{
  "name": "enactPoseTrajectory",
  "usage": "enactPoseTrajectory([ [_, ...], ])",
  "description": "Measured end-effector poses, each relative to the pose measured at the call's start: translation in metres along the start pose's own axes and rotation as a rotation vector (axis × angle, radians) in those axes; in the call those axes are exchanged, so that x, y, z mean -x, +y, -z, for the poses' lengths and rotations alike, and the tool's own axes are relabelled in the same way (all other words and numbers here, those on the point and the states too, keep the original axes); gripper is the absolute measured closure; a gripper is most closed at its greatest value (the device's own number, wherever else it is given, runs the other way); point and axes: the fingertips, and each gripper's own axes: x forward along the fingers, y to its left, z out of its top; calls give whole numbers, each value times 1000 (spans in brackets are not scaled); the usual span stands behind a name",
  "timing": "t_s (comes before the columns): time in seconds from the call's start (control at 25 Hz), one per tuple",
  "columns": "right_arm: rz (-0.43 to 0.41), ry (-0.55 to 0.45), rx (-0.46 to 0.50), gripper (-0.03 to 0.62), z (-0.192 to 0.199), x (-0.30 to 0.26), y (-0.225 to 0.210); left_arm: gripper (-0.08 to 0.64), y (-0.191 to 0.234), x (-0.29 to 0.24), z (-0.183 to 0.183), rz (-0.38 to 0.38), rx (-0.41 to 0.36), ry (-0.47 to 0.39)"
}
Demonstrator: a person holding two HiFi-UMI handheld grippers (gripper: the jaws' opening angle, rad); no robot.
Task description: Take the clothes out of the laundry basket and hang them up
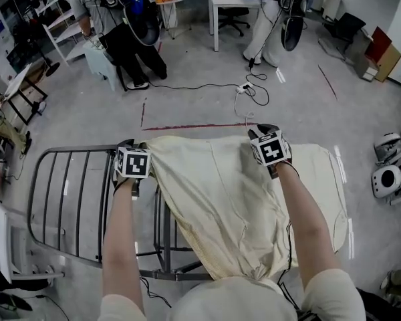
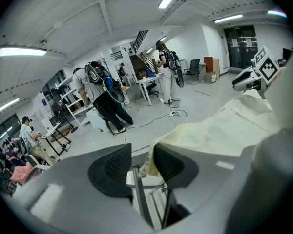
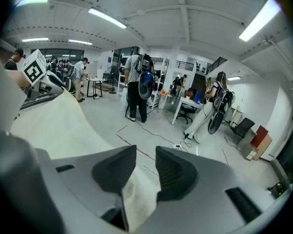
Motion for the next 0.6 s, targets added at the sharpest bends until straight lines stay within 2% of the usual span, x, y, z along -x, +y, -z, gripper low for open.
enactPoseTrajectory([
  [0.12, -4, -1, 8, 437, 4, 6, 9, 313, -3, 1, 4, 46, 35, -9],
  [0.24, 2, -9, 12, 430, 8, 21, 19, 257, -10, 9, 8, 97, 85, -26],
  [0.4, 20, -46, -2, 430, 7, 54, 34, 255, -20, 32, 3, 140, 130, -71],
  [0.6, 80, -95, -22, 436, 7, 117, 56, 292, -51, 72, 6, 257, 155, -143],
])
